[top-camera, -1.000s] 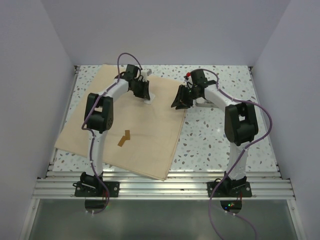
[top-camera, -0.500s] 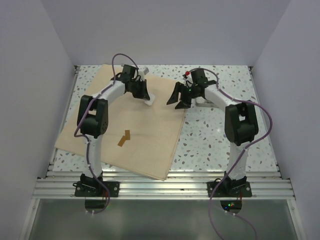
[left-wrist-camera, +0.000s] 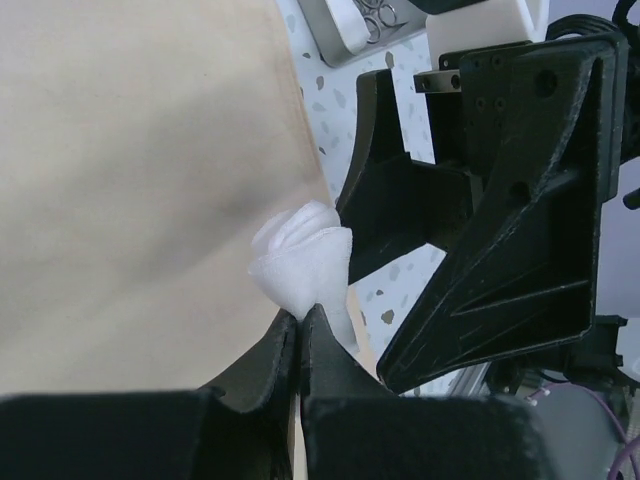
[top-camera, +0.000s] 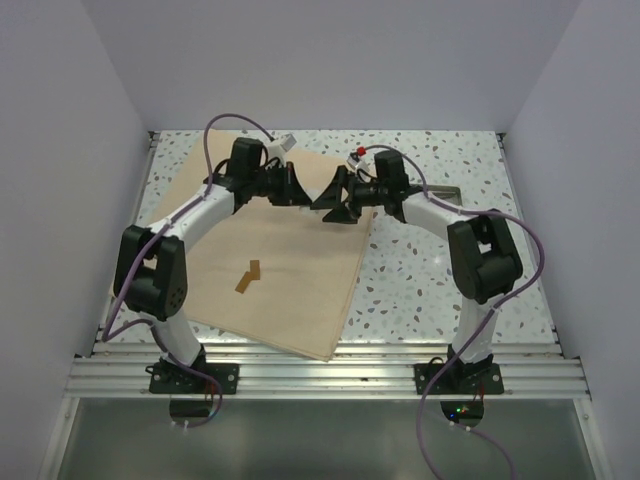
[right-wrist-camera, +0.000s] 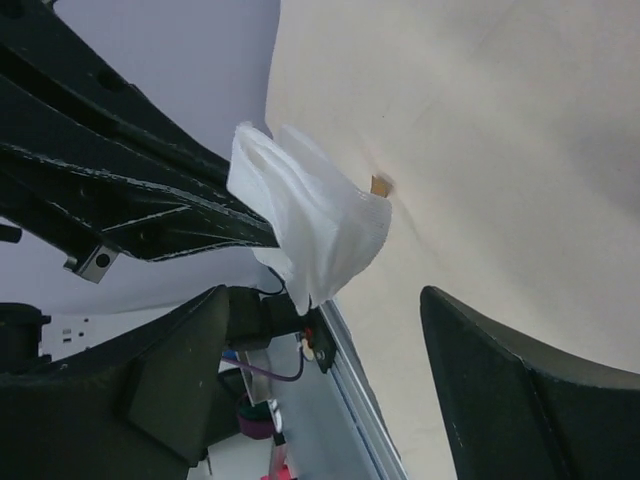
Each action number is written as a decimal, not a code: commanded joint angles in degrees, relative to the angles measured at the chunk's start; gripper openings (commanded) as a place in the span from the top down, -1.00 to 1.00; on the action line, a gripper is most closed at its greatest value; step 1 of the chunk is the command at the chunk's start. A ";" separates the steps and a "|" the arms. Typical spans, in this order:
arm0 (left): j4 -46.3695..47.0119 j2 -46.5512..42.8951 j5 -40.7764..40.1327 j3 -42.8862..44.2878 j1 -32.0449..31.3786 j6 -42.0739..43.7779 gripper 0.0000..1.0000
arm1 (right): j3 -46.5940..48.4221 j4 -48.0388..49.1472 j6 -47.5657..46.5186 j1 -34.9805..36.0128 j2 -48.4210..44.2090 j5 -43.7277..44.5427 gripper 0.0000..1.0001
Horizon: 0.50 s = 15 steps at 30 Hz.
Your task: Prepare the surgical pack
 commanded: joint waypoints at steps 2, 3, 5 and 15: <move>4.83 -4.06 2.75 -3.35 -0.50 -4.15 1.00 | -3.56 13.55 7.10 0.04 -5.17 -2.87 -0.60; 5.01 -4.50 2.76 -3.62 -0.68 -4.41 1.00 | -3.92 13.47 7.45 0.04 -5.36 -2.78 -0.58; 5.71 -4.94 3.02 -4.23 -0.68 -5.03 1.00 | -5.32 15.39 8.07 0.04 -5.71 -2.69 -0.52; 6.94 -6.43 4.42 -6.52 -0.95 -5.73 1.00 | -8.66 25.68 16.33 0.13 -5.53 -1.20 -0.22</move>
